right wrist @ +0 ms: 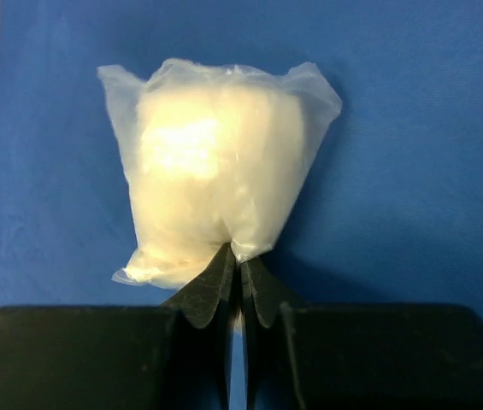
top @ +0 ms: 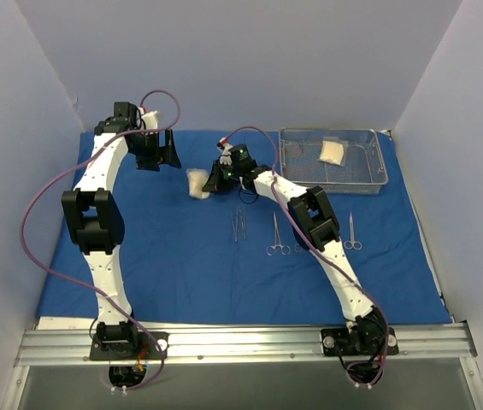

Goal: Open and lay out the surgical kit
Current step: Place the medical item in the surgical kit.

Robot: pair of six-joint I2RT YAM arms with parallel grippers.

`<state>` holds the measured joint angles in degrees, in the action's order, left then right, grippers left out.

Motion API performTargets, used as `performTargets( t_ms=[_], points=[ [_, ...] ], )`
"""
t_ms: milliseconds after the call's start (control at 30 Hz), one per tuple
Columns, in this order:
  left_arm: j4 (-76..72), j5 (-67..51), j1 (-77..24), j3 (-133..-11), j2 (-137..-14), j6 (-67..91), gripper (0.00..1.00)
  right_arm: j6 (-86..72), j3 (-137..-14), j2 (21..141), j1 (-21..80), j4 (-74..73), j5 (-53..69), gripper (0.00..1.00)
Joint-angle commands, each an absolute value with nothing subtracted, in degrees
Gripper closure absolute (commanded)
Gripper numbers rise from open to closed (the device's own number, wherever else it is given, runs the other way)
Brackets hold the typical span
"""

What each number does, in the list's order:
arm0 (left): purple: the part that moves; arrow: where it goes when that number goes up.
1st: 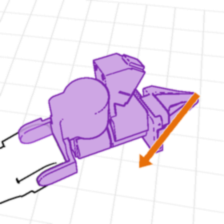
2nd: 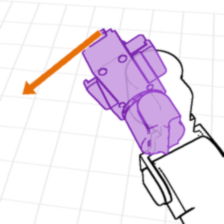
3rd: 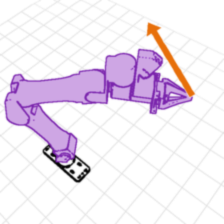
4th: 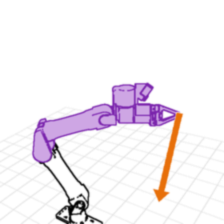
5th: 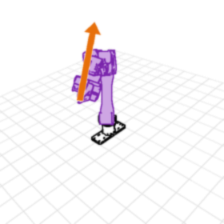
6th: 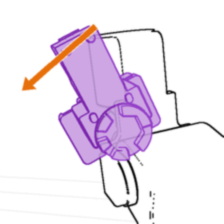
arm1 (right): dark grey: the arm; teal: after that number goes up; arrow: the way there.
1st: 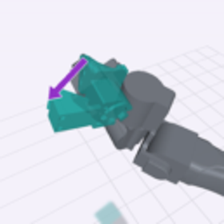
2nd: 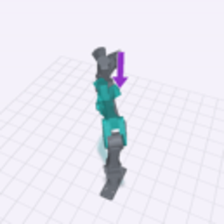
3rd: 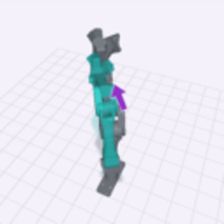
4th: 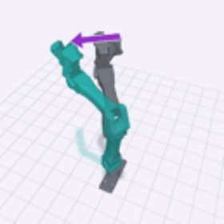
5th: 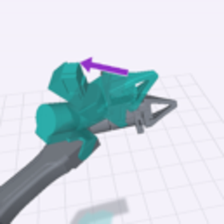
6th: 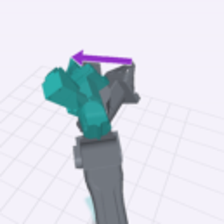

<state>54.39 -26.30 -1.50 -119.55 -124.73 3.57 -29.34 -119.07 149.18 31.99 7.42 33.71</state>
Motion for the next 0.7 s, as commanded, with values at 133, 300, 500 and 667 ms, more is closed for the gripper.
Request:
performTargets(
  t_ms=[133,300,500,667],
  points=[
    [51.5,-24.7,-0.79,-118.3,-123.75,3.96,0.06,-28.83,-121.56,145.73,31.82,5.19,30.76,0.77],
    [51.59,-24.7,-0.53,-119.26,-124.19,3.78,0.06,-28.74,-123.65,141.69,31.03,3.08,30.76,0.65],
    [51.42,-23.47,-0.7,-120.5,-125.59,3.52,0.05,-27.16,-123.15,128.18,26.99,0.09,26.82,0.53],
    [52.56,-18.12,-2.54,-123.13,-130.24,1.76,0.14,-25.76,-118.31,121.56,14.88,-8.24,19.28,0.51]
  ],
)
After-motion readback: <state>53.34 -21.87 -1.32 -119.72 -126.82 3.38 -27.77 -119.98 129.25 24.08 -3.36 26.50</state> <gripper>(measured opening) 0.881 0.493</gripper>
